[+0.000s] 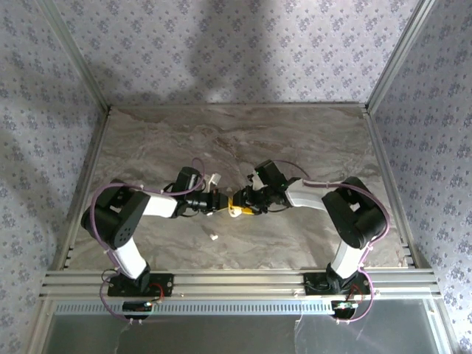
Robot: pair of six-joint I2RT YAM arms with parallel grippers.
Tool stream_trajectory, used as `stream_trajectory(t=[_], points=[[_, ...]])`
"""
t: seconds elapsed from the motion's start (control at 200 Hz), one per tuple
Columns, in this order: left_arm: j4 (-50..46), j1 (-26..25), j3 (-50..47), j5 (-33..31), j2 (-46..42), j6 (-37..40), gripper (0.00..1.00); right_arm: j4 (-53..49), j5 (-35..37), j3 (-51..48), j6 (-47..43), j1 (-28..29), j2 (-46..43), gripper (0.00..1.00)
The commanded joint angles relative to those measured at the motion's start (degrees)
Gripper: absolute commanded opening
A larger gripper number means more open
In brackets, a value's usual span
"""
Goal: Insert the wireless bluetooth earbuds into the charging case
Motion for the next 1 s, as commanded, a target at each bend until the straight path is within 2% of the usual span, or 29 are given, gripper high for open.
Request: stream_trajectory(t=[0.0, 0.125, 0.36, 0.49, 0.65, 0.994], points=[[-1.45, -0.35, 2.05, 1.43, 1.42, 1.29, 0.11, 3.03, -2.44, 2.08, 0.46, 0.08, 1.62, 0.51], [-2.01, -0.48, 2.67, 1.88, 2.47, 1.26, 0.12, 2.01, -1.73, 2.01, -0.47, -0.04, 1.94, 0.57], [-2.55, -1.11, 3.46, 2.67, 2.97, 1.50, 0.16, 0.07, -0.68, 1.39, -1.66, -0.61, 0.78, 0.64], [-2.76, -1.48, 3.72, 2.97, 2.88, 1.65, 0.18, -0.91, 0.08, 1.05, -2.13, -0.77, -0.56, 0.63], [-3.51, -2.43, 4.30, 3.32, 2.84, 2.04, 0.19, 0.97, -0.56, 0.79, -1.12, -0.91, -0.87, 0.57], [-3.56, -3.41, 4.74, 4.32, 2.36, 1.74, 0.20, 5.98, -2.33, 0.78, 1.74, -1.16, 0.01, 0.56]])
